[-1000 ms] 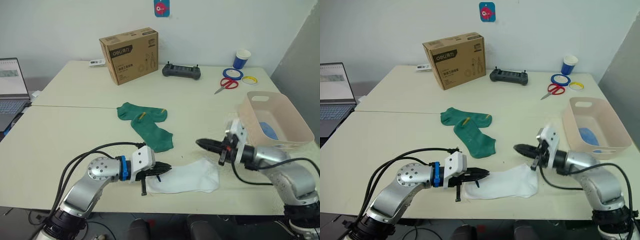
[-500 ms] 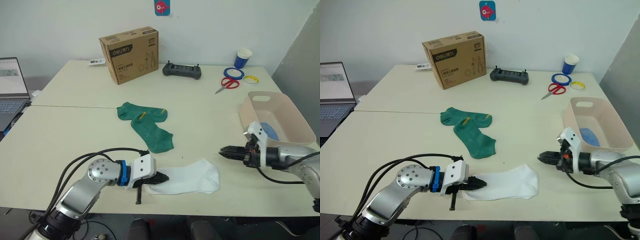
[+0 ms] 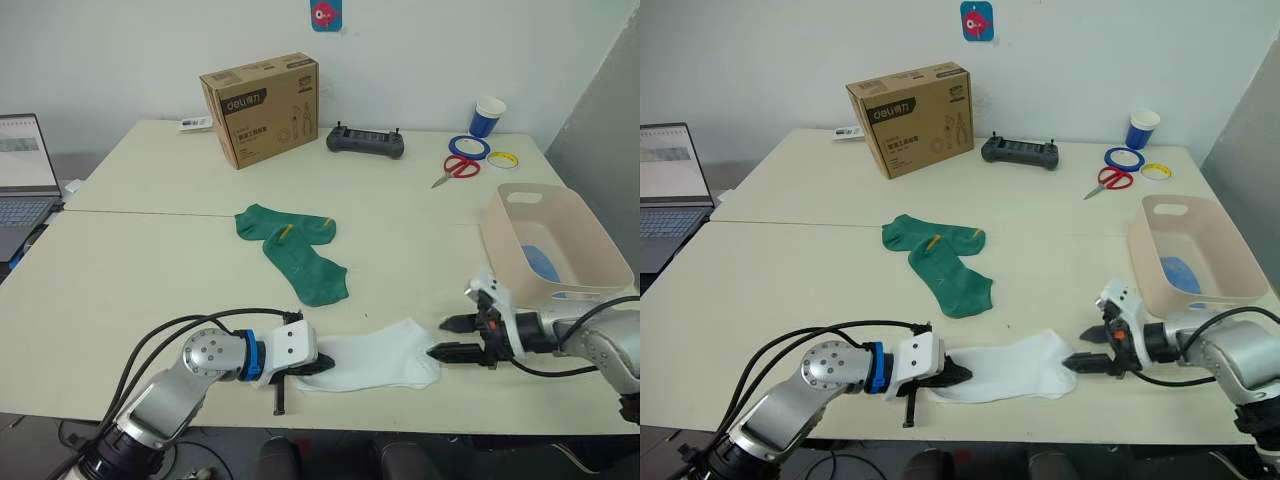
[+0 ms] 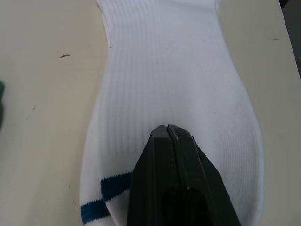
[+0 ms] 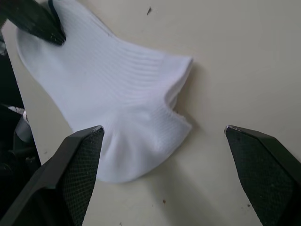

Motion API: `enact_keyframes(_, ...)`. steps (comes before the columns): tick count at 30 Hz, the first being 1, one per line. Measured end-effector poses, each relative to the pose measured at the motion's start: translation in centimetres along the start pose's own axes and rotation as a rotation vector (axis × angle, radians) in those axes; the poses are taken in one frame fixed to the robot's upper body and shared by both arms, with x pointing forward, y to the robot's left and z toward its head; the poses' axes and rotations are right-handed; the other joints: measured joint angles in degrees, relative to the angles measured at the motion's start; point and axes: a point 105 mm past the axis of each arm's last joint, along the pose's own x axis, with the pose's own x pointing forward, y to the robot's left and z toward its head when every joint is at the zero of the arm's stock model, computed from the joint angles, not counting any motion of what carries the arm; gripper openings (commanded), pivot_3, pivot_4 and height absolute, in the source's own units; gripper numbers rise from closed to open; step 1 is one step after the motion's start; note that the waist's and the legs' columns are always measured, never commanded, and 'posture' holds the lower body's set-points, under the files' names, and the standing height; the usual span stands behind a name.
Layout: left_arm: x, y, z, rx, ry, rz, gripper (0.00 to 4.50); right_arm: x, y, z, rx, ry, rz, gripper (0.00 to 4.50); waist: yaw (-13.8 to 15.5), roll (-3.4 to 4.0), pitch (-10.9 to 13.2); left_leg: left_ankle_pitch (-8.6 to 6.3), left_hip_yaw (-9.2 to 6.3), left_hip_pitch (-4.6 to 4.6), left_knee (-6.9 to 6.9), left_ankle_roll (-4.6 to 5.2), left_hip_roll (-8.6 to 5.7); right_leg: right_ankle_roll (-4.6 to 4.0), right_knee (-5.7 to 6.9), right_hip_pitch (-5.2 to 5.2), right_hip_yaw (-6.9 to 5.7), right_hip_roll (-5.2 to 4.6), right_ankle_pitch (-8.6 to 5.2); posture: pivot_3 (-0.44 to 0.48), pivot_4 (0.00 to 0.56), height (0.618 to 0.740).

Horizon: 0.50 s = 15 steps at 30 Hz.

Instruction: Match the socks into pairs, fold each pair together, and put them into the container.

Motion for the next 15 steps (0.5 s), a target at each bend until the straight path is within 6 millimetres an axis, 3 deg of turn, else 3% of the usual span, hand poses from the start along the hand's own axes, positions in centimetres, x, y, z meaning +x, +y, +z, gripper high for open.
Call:
enact_keyframes(4,0.0,-0.1,-0.1,0.007,0.005,0.0,0.0,0.5,0.7,-0.3,-0.012,0.004,0.027,4.47,0.0,-0.03,0.0,0.0,-0.05,0.02,-0.01,0.0,0.01,-0.07,0.0,0.02,-0.04,0.02,-0.04,0.0,0.15,0.74)
enact_keyframes(10,0.1,-0.2,-0.1,0.017,0.003,0.0,0.0,1.7,3.5,-1.0,0.043,0.016,0.157,4.47,0.0,-0.05,-0.1,-0.01,-0.09,0.04,-0.02,0.01,0.02,-0.11,0.0,0.06,-0.07,0.02,-0.07,0.0,0.15,0.74)
enact_keyframes(15,0.1,-0.1,-0.2,0.019,0.005,0.001,0.0,2.1,3.8,-0.8,0.112,-0.011,0.171,4.47,0.0,-0.1,-0.1,-0.01,-0.1,0.06,-0.02,0.0,0.02,-0.2,0.0,0.06,-0.06,0.02,-0.12,0.0,0.15,0.74)
